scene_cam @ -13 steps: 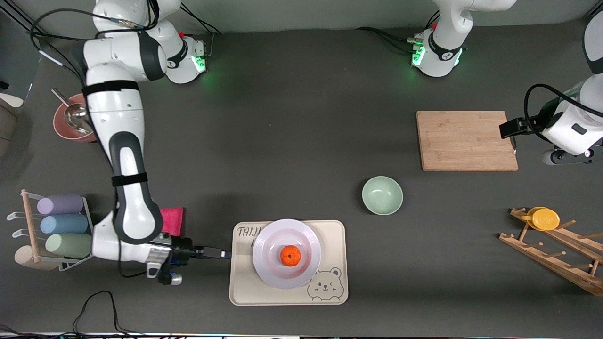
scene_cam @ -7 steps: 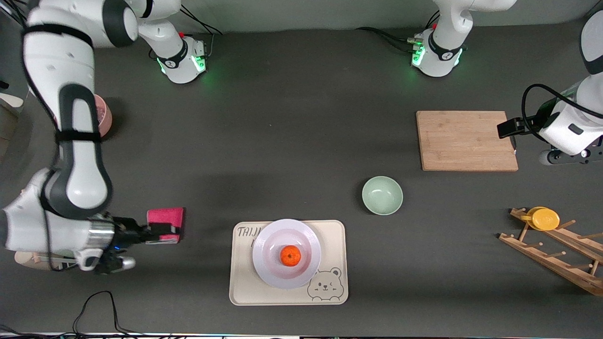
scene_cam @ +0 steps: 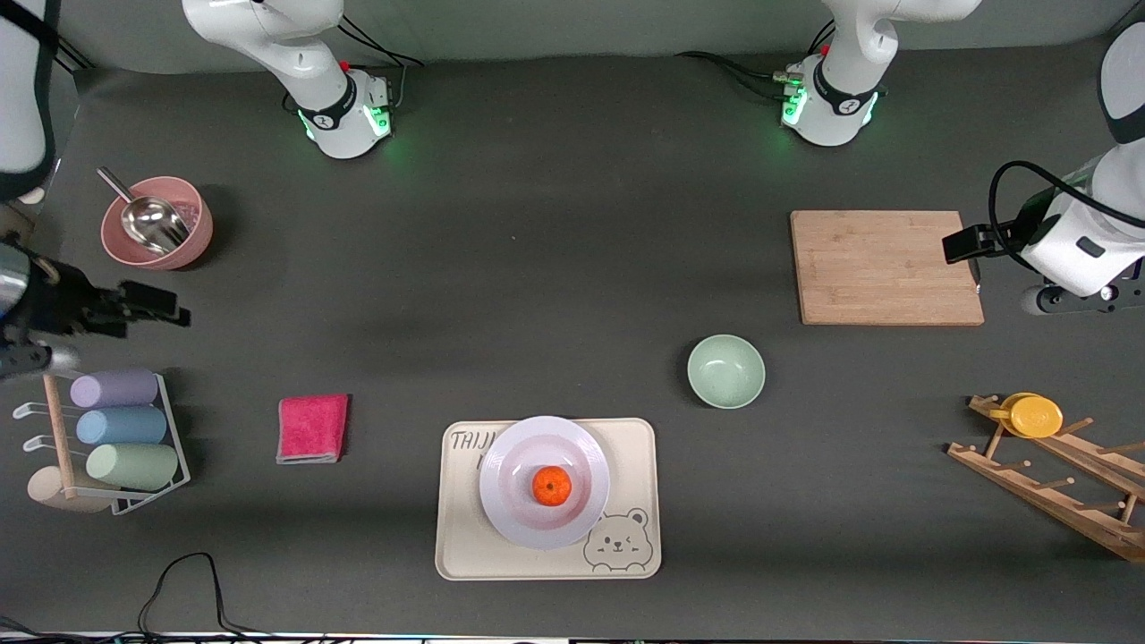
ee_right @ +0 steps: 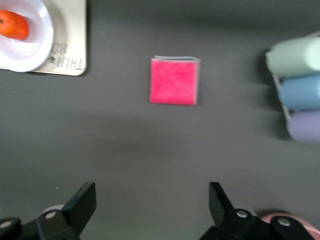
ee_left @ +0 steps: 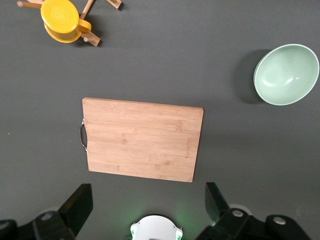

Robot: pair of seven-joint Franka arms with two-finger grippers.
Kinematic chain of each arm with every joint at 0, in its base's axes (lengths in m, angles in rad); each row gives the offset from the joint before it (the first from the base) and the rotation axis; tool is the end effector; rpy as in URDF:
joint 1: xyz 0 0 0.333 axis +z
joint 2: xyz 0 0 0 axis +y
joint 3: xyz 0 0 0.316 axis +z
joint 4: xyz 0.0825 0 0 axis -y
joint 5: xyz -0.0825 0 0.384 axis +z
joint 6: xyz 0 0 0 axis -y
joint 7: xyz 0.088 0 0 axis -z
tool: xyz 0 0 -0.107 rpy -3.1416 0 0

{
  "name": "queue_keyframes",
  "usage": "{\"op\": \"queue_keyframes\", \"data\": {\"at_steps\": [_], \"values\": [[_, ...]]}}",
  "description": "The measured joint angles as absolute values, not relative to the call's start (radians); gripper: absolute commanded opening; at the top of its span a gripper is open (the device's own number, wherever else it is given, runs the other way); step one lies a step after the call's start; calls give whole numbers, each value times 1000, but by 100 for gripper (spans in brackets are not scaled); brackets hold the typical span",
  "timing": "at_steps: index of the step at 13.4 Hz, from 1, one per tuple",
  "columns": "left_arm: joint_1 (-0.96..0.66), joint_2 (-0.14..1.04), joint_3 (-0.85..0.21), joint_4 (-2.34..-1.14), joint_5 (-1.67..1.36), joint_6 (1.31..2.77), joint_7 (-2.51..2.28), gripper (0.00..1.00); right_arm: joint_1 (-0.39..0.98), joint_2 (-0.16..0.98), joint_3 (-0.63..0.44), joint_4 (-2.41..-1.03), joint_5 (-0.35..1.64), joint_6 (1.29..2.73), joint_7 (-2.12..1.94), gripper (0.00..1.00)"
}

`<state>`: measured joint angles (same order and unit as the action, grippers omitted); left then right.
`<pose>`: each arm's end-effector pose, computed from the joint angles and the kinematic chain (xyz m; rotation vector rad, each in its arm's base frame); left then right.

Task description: Place orange and plate with both arms

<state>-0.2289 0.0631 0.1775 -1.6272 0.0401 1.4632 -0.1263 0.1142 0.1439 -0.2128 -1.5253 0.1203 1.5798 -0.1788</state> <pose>0.5542 -0.0265 0.5559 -3.0497 -0.1153 0.3382 0.5938 -0.0376 0.5660 -3.0366 -0.1136 0.1108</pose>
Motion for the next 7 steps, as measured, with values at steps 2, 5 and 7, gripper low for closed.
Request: {"op": "queue_keyframes", "data": {"at_steps": [2, 5, 7], "values": [[-229, 58, 181, -1627, 40, 1457, -126, 100, 79, 69, -175, -1568, 54, 1566, -142, 100], [-228, 28, 187, -1633, 40, 1449, -126, 100, 51, 30, -129, -1586, 13, 1549, -94, 100], [-228, -5, 187, -1657, 43, 1450, -127, 100, 51, 30, -124, -1585, 12, 1554, -79, 100]]}}
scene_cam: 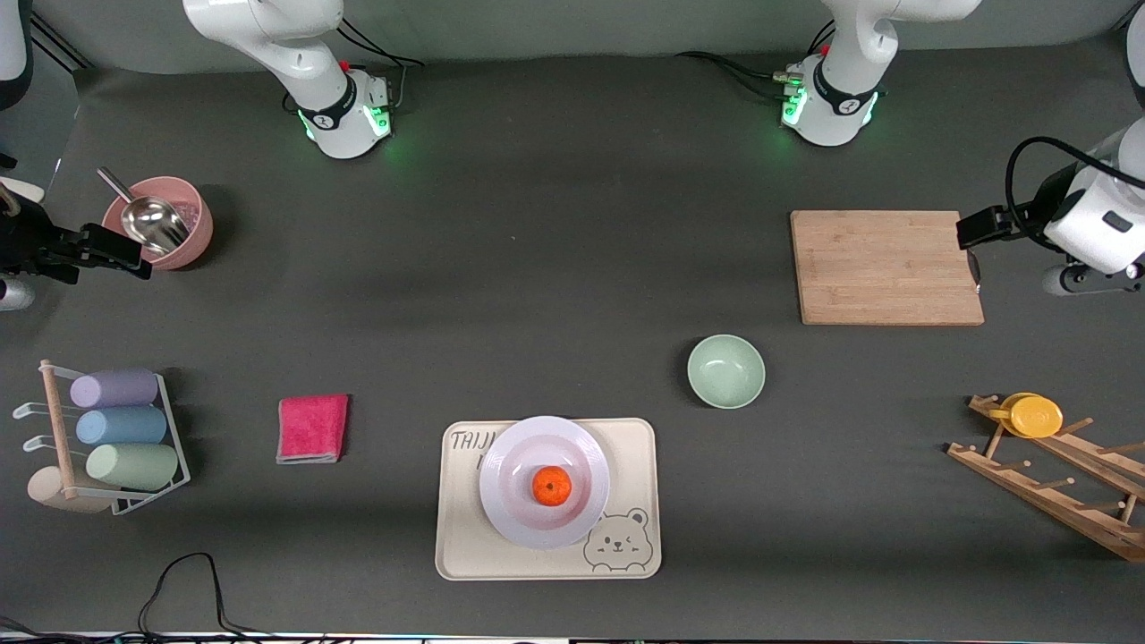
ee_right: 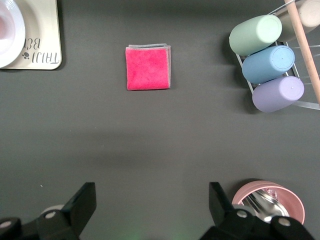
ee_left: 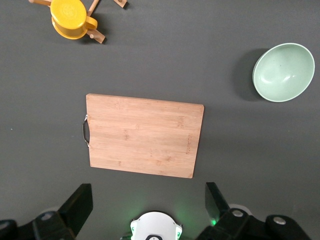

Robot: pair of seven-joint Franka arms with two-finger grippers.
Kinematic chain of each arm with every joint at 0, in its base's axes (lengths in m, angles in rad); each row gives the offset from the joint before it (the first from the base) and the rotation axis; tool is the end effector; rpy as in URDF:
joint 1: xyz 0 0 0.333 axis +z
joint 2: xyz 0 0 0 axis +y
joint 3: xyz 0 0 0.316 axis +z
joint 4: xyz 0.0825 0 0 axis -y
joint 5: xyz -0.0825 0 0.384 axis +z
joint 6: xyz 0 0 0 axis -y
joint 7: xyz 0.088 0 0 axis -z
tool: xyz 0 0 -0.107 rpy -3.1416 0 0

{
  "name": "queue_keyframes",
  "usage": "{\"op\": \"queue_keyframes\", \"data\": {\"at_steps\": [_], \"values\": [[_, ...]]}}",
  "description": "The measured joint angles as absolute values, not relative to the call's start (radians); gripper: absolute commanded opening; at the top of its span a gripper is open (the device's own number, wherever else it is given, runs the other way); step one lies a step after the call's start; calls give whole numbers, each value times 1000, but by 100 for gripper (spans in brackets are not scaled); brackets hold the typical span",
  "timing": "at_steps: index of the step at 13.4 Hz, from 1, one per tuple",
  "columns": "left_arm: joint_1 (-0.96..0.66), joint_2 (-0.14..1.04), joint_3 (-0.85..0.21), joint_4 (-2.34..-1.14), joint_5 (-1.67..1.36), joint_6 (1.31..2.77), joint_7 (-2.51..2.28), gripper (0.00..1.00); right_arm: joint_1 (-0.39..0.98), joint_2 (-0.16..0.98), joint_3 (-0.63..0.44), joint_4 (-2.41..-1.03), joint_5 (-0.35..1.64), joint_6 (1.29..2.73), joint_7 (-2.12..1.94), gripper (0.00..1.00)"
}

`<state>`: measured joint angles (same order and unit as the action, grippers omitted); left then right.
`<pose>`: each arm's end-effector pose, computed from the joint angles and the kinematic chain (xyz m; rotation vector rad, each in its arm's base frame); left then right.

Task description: Place orange and plate with both arms

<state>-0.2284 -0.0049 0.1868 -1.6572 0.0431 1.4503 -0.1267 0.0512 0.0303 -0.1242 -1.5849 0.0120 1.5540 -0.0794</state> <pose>0.5349 -0.0170 0.5779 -3.0647 -0.1316 0.3044 0.5592 -0.0386 0.5997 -3.1273 -0.0097 0.0941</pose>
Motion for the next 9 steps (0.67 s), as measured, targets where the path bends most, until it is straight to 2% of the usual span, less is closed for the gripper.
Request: {"op": "queue_keyframes", "data": {"at_steps": [9], "values": [[-169, -29, 125, -1664, 43, 1454, -126, 100, 51, 32, -122, -1571, 7, 1566, -61, 100]]}}
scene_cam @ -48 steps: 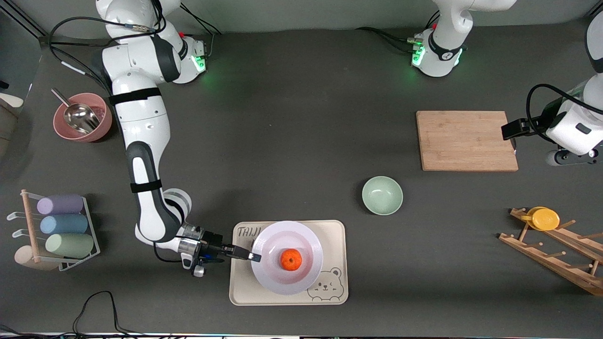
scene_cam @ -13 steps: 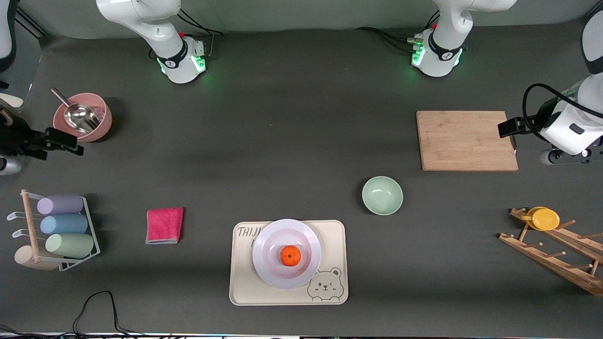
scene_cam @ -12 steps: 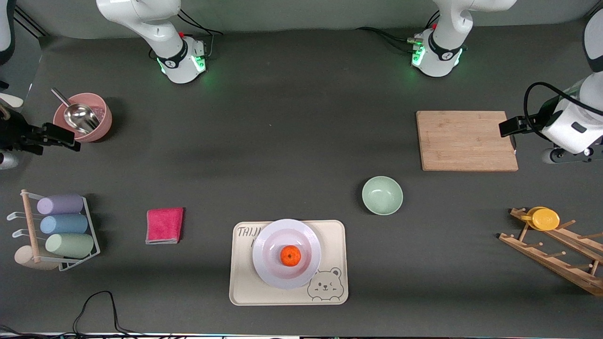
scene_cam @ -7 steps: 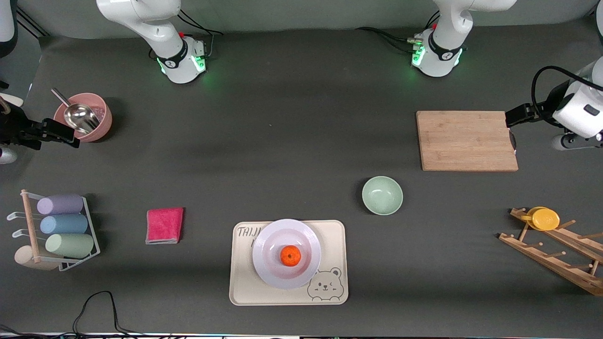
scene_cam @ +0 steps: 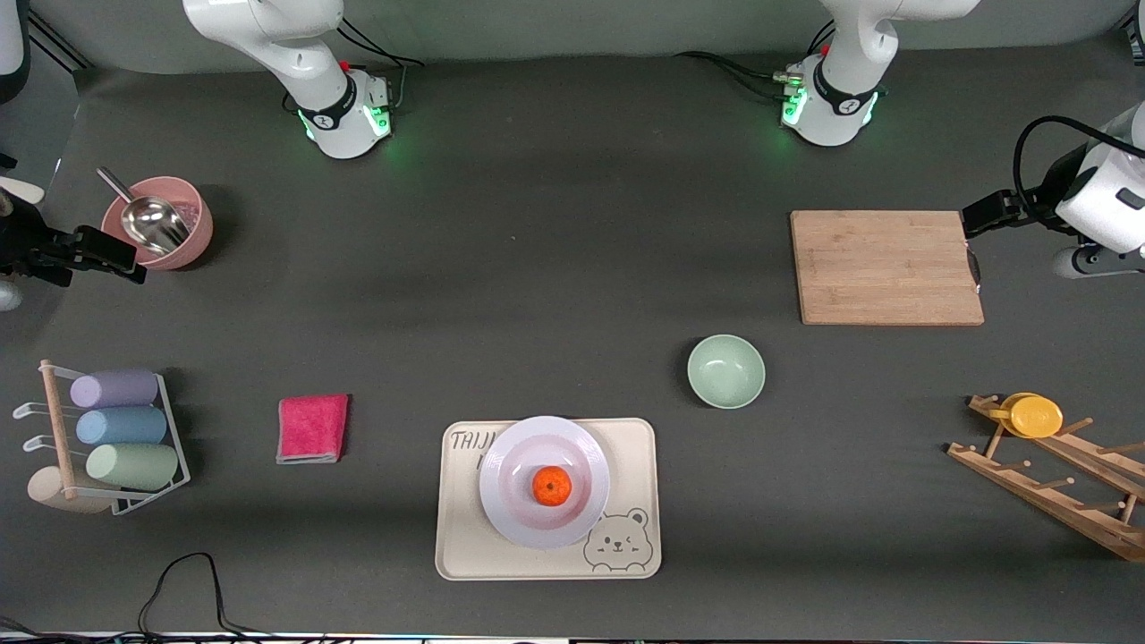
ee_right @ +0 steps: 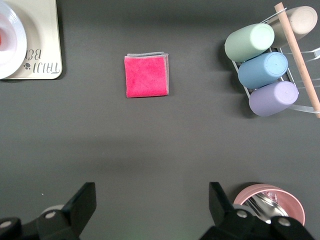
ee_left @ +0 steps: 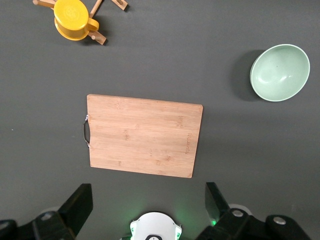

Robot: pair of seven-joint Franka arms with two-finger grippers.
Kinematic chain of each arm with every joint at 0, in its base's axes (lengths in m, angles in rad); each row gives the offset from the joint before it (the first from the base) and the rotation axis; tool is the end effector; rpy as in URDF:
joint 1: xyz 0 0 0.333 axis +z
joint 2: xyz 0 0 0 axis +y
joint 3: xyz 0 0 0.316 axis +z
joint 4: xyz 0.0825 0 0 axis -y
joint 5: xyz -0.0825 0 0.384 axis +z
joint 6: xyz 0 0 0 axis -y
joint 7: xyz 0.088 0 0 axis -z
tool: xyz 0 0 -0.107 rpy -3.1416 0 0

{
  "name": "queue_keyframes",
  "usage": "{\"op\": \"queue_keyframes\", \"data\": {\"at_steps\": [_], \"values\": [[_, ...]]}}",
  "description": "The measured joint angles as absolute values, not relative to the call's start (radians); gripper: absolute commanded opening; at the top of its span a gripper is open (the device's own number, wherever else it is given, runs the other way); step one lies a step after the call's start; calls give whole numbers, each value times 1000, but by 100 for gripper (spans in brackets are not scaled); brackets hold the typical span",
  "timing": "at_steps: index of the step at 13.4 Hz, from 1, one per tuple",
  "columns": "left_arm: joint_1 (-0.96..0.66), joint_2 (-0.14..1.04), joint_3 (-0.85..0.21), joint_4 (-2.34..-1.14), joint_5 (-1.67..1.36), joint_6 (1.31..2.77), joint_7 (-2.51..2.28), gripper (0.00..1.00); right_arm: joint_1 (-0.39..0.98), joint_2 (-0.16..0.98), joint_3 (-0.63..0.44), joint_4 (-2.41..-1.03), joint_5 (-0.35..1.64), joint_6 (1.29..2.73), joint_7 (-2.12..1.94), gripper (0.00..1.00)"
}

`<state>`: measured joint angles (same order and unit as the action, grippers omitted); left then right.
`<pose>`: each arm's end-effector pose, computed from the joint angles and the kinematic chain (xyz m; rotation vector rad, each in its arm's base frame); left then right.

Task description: Place orange and plate with both arms

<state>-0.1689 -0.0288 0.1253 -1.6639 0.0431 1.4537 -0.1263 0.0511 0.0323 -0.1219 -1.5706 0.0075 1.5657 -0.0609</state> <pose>0.5289 -0.0172 0.5877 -3.0720 -0.1283 0.2738 0.5617 -0.0379 0.6062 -3.1350 0.0157 0.0574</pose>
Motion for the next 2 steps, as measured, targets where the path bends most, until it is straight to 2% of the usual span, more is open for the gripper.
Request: {"op": "queue_keyframes", "data": {"at_steps": [2], "values": [[-169, -29, 125, -1663, 43, 1453, -126, 100, 51, 34, -122, -1571, 7, 1566, -61, 100]]}}
